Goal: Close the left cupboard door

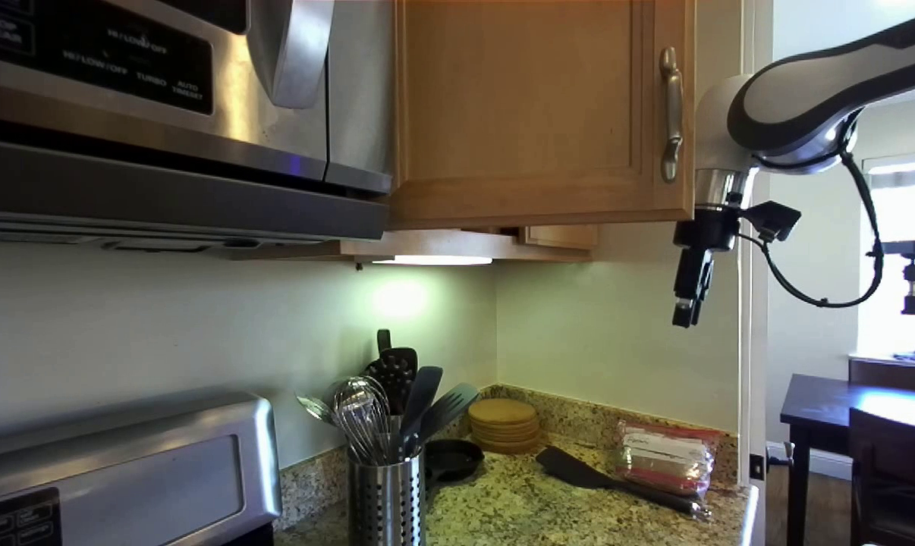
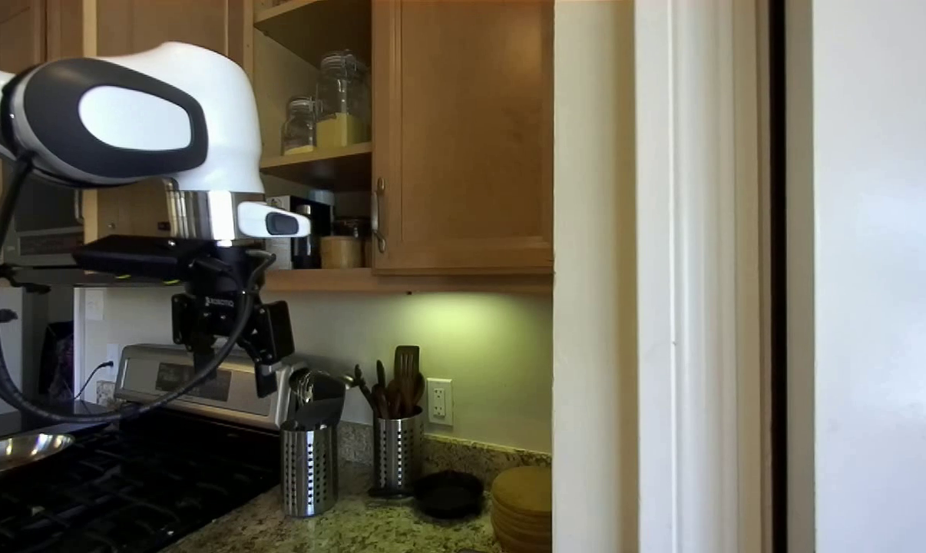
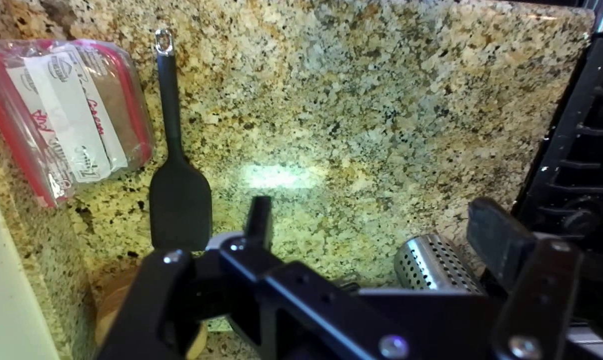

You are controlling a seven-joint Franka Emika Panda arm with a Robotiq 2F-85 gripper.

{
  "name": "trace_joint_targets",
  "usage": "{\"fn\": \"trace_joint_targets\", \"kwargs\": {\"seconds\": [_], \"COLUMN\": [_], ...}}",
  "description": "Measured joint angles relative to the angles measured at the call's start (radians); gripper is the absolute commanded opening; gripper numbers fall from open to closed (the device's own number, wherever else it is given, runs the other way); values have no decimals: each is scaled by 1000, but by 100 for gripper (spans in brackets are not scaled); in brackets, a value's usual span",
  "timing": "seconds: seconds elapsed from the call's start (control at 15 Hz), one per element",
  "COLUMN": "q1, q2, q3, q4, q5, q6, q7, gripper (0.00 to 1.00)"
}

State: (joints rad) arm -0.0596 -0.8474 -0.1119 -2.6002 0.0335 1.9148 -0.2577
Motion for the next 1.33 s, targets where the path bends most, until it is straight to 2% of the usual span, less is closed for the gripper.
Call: {"fn": "trace_joint_targets", "kwargs": {"seconds": [0.53,1.33], "q1": [117,208], "q2": [-120,-130], "q3": [6,57], "q4": [56,177], "q5": [15,44], "q6": [-129,-155], "q7": [-23,-50], "gripper": [100,100]}}
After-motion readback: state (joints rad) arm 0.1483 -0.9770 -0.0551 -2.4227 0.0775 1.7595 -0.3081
